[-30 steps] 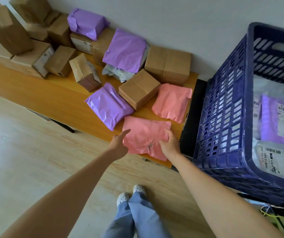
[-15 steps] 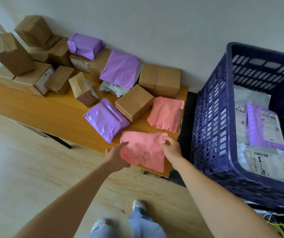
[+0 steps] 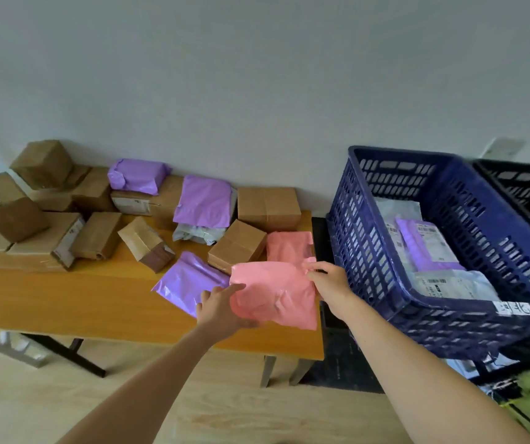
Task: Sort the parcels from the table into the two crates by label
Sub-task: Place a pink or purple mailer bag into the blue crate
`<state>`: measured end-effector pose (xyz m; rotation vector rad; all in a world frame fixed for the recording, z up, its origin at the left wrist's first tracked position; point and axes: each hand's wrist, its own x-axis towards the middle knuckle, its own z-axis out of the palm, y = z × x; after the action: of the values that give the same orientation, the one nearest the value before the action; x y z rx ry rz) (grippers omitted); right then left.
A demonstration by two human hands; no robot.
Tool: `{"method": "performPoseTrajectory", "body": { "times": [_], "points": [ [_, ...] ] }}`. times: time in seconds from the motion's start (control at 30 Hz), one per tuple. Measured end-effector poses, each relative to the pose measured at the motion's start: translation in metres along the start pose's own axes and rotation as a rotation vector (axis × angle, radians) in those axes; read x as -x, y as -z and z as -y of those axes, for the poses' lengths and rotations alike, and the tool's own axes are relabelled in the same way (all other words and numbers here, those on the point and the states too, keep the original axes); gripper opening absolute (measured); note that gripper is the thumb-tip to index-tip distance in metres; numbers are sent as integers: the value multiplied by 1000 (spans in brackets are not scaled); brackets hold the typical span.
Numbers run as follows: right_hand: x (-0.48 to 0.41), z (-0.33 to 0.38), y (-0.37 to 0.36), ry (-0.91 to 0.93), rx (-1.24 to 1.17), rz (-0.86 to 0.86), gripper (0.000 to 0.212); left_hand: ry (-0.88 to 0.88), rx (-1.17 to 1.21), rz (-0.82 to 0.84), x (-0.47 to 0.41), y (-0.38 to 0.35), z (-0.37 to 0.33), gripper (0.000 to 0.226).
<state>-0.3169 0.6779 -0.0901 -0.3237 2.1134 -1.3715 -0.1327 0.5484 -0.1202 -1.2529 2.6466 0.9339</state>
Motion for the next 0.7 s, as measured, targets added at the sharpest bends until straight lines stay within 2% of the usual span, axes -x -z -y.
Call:
{"method": "performPoseTrajectory", "body": {
  "times": [0.17, 0.27, 0.33, 0.47, 0.57, 0.7],
  "points": [
    [26, 20, -11, -14, -83, -51, 20, -139, -175, -41, 20, 25, 18, 102],
    [47, 30, -23, -54, -133, -63, 23, -213, -203, -182, 29, 40, 31, 77],
    [59, 36, -31, -67, -160, -43, 29, -237, -120, -271, 35, 52, 39, 56],
    [86, 52, -48, -54, -271, -18, 14, -274, 92, -316, 45, 84, 52, 29],
    [97, 59, -61, 26, -222, -79, 15, -242, 347, -252, 50, 106, 62, 10],
    [116, 71, -79, 110, -208, -69, 8, -160, 669, -178, 65, 133, 64, 5]
  ]
}}
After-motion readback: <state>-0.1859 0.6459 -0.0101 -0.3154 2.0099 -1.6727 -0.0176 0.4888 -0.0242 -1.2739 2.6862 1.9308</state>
